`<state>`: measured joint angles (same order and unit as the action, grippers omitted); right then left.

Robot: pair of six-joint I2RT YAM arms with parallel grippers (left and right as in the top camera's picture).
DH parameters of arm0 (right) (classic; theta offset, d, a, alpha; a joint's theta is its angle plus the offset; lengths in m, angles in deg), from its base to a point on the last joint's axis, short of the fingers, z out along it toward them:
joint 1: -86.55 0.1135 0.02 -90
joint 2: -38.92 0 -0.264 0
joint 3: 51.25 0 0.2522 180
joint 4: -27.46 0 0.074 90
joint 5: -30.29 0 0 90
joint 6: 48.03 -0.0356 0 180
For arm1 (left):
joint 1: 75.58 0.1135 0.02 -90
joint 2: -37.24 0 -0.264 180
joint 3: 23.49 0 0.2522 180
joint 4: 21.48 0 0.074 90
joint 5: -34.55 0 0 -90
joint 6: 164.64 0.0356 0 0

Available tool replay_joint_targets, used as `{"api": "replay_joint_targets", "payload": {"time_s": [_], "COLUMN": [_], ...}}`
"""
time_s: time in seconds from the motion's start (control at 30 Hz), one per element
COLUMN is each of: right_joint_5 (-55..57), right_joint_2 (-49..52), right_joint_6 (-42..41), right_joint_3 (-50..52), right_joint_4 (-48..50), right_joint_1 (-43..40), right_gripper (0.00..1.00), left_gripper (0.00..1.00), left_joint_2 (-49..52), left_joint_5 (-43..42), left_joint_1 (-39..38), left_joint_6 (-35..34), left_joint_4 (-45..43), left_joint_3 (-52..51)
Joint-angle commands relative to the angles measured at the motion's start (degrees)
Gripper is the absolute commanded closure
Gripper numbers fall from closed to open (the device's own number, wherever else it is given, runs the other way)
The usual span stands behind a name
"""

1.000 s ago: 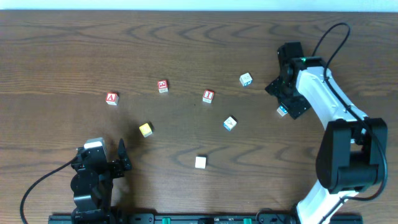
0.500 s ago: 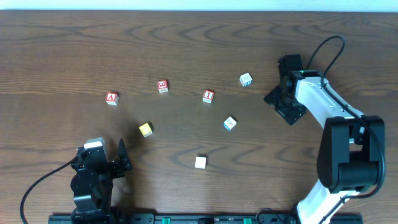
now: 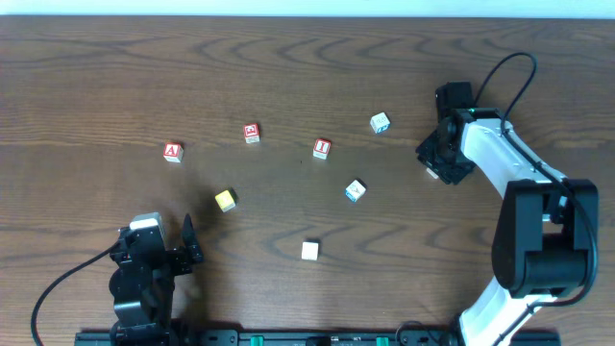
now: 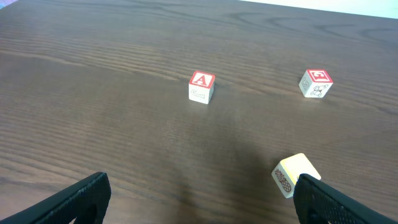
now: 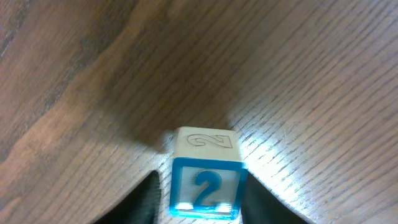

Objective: Spell out Ai2
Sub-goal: 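Grasp the blue 2 block with the right gripper and lift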

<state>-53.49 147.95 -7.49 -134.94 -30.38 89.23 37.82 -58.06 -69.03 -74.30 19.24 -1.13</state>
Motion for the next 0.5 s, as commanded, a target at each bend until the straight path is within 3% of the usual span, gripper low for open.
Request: {"api": "replay_joint_targets", "payload": {"time_s": [0.0,0.47], "right_joint_5": [1.0,0.4], "right_joint_2": [0.0,-2.5], "right_joint_6": [0.3,3.1], "right_joint_3": [0.1,-0.1], "right_joint_4": [0.0,1.1], "right_joint_1": [-0.5,-0.5], "right_gripper": [0.68,0.8], "left_gripper": [0.05,0.05], "left_joint_2": [-0.3,-0.3], "left_joint_5": [0.2,0.2], "left_joint_1": [-0.2,-0.2], "left_joint_6": [1.0,1.0], "left_joint_4": [0.2,0.2], "left_joint_3": [-0.9,-1.0]}}
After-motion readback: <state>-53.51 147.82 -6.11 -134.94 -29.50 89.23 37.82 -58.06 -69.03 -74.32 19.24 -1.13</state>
